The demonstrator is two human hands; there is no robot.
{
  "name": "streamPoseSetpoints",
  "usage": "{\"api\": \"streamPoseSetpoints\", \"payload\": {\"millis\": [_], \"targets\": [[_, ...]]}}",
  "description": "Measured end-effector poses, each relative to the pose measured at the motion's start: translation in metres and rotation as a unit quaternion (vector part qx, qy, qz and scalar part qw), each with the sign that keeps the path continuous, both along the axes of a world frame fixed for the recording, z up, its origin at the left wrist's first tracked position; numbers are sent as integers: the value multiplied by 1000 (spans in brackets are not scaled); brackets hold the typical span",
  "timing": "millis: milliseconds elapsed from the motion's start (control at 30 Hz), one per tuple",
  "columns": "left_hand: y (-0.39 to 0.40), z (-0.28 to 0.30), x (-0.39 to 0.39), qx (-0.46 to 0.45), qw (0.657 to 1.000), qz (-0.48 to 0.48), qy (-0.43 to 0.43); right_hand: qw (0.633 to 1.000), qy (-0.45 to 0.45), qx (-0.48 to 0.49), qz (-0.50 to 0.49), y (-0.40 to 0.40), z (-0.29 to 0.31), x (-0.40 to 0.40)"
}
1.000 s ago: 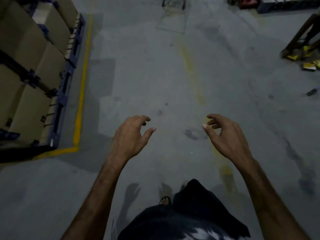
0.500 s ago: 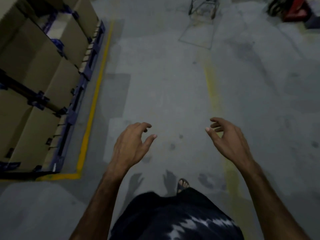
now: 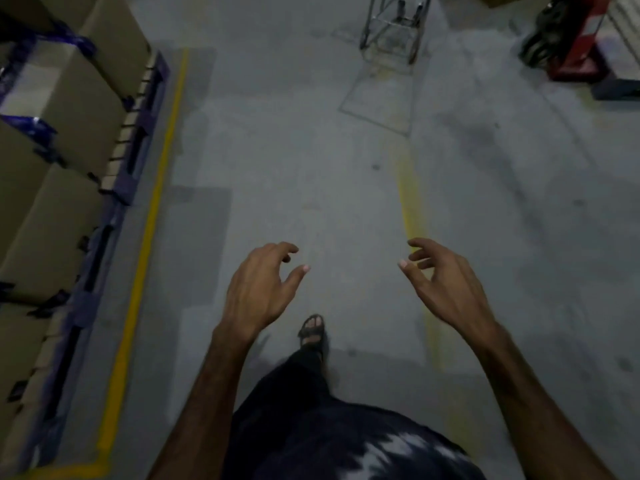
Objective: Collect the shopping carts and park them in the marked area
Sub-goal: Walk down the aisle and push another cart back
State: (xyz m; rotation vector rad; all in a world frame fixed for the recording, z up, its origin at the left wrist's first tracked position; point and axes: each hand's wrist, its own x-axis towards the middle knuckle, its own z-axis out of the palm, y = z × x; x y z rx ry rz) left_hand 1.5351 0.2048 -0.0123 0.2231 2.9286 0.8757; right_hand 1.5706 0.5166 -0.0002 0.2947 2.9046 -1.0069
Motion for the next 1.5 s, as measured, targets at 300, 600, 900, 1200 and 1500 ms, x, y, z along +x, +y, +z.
{"api": "streamPoseSetpoints", "payload": {"millis": [300,600,900,1200,1500], "targets": [[37,39,-280,-55,991,-122,17,999,1,-3,-53,11,25,-227],[90,9,-495,-80,989,-125,13,997,0,-32,-73,77,-13,-454],[156,50,-731,-60,994,-68,64,999,-3,-18,-38,157,15,-713],[207,1,-953,-11,992,-94,89,998,-6,18,-56,209,8,-934],[283,27,-1255,-38,981,-178,58,991,-1,14,-130,252,33,-1161]]}}
